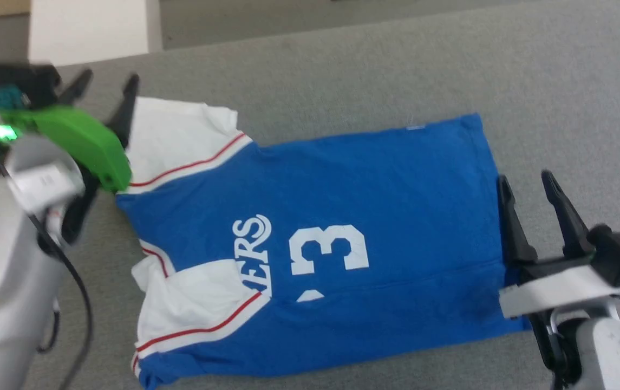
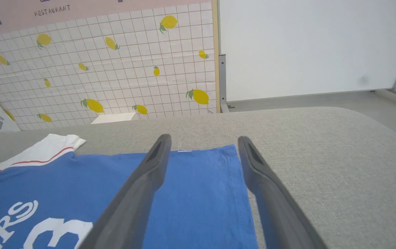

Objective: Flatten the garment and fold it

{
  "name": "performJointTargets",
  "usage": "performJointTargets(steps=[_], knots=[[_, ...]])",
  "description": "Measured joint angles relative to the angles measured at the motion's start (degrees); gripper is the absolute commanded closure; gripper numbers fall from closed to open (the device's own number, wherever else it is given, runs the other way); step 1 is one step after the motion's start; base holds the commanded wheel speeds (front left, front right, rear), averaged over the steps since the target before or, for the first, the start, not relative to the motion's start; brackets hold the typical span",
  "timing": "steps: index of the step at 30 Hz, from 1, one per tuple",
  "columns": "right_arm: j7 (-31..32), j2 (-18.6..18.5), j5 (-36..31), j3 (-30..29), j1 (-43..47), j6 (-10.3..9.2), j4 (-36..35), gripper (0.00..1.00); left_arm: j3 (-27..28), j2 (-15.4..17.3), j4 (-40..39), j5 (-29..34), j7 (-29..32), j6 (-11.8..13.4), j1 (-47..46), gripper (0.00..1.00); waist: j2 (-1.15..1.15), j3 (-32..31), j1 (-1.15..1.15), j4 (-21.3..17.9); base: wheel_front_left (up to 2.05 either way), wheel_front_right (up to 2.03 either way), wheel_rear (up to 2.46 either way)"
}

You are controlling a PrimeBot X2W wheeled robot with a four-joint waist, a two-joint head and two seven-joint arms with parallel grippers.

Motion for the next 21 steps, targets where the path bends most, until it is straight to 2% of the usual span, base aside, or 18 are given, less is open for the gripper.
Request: performJointTargets(steps=[5,6,7,15,21], knots=[[0.94,-1.02,0.03,3.43,-4.93,0.0,1.0,0.0,0.11,1.78,5.61,-0.25,6.73,-0.47,-8.47,0.0,0.0,4.56,0.0,-2.19,0.0,0.0,0.0],[1.4,-1.56,0.21,5.27,-6.93,0.0,1.36,0.0,-0.03,3.26,8.31,-0.05,10.73,-0.43,-11.43,0.0,0.0,7.05,0.01,-3.65,0.0,0.0,0.0],[1.51,-1.67,0.31,5.69,-7.41,0.0,1.49,0.0,0.08,3.66,9.23,-0.12,11.96,-0.35,-12.03,0.0,0.0,7.7,0.01,-4.09,0.0,0.0,0.0],[0.48,-1.52,1.7,6.97,-9.25,0.0,3.14,0.0,1.04,5.11,14.66,-3.35,23.35,3.66,-13.0,0.0,0.0,12.16,0.01,-8.72,0.0,0.0,0.0],[-0.29,-1.04,1.81,7.57,-9.25,0.0,4.15,0.0,1.16,6.47,14.64,-3.61,30.51,8.65,-14.06,0.0,0.0,13.79,0.01,-11.14,0.0,0.0,0.0]])
